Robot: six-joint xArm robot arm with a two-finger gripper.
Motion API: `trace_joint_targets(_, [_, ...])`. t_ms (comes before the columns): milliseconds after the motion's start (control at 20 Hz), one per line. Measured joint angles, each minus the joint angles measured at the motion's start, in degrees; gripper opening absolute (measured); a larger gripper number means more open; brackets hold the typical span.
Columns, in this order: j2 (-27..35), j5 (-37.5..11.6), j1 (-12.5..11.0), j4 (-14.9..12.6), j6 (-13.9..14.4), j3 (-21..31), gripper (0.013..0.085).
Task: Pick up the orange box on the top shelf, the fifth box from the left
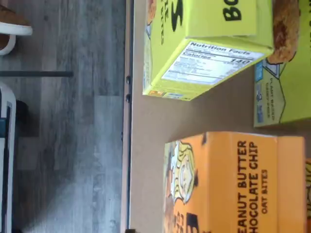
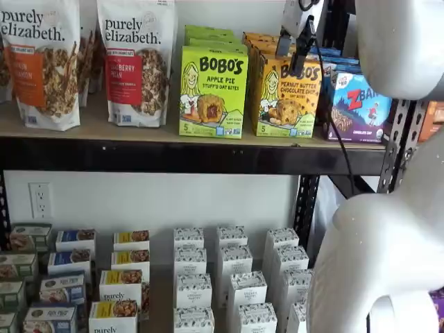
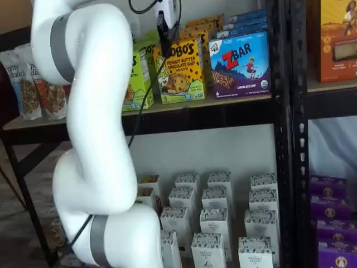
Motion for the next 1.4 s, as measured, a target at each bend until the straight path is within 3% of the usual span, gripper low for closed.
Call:
trace_joint_targets(800, [-0.8,-1.1,1.4,-1.5,0.9,3.3,0.0850])
trace_joint_targets(1350, [-1.7,-4.3,1.9,-1.0,1.3,6.3,0.0850])
trace_joint_targets(1400, [-1.9,-4.6,1.9,-0.9,1.3,6.6,0.0810])
